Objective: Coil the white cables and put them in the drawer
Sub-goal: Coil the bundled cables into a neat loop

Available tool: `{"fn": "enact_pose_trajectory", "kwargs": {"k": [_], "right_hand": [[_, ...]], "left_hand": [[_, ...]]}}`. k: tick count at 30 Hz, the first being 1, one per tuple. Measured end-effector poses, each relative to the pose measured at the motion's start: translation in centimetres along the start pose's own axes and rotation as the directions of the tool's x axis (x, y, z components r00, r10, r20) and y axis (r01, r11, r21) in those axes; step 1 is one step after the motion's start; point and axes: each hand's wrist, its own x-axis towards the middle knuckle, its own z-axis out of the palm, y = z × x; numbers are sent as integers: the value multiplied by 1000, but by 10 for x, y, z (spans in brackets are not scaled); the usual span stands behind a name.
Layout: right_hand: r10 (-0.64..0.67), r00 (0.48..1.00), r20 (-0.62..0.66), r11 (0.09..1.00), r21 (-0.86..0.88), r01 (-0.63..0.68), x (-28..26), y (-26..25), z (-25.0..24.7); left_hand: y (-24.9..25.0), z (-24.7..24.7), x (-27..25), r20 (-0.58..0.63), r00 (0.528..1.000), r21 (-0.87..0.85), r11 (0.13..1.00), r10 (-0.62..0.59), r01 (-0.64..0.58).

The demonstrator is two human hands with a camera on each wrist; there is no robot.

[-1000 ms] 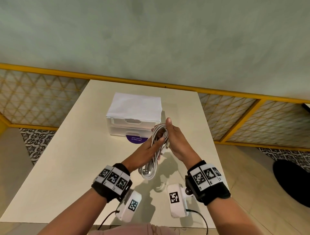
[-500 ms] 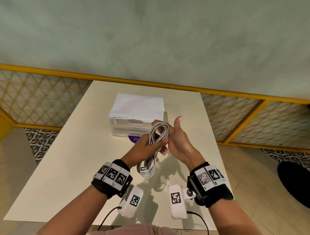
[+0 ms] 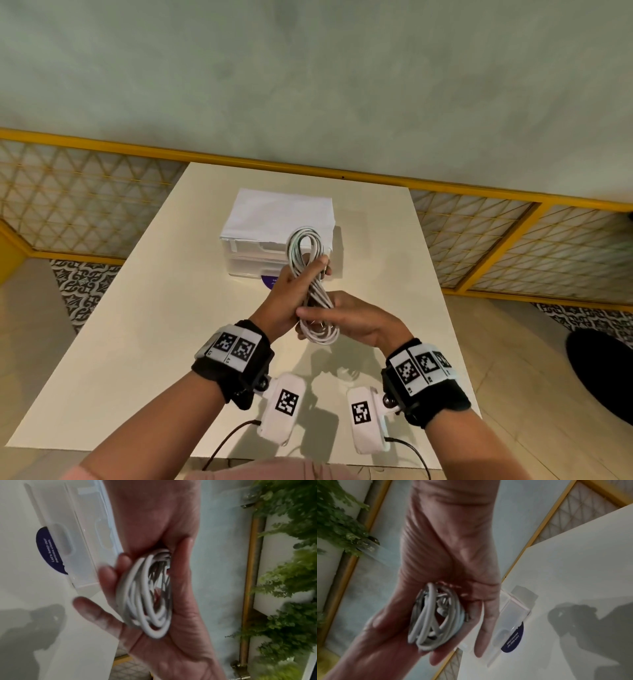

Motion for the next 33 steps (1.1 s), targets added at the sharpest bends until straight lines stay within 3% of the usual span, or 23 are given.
{"fn": "enact_pose_trajectory", "kwargs": {"k": [4,8,11,15,21,24,27,30,33], "right_hand": [[79,995,-68,981,-173,-90,-2,-10,-4],[118,991,-65,979,-162,-127,-1,-12,1],[74,989,-128,987,-132,-91,2,-11,8],[12,962,-274,984,-167,-60,4,-11,14],[-83,941,-327,959,-283,-14,1,-7,15],[-251,886,-391,860,-510,19,0,-5,17],[-333,873,-357,728,-685,-2,1,0,17],[-353,876,-329,648,-761,-25,3,2,17],[-362,881,-305,644,-765,0,2,2,17]], "left_hand": [[2,-13,3,92,995,48,998,35,-39],[6,-18,4,76,993,134,986,91,-100],[6,-18,3,36,988,176,973,147,-151],[3,-23,1,15,991,148,980,131,-132],[-1,-23,-1,14,991,138,981,135,-136],[-5,-25,-3,-24,988,132,980,150,-146],[-9,-21,-3,-71,985,137,980,159,-148],[-11,-19,-3,-76,982,126,979,170,-160],[-12,-21,-2,-65,986,119,982,154,-145]]}}
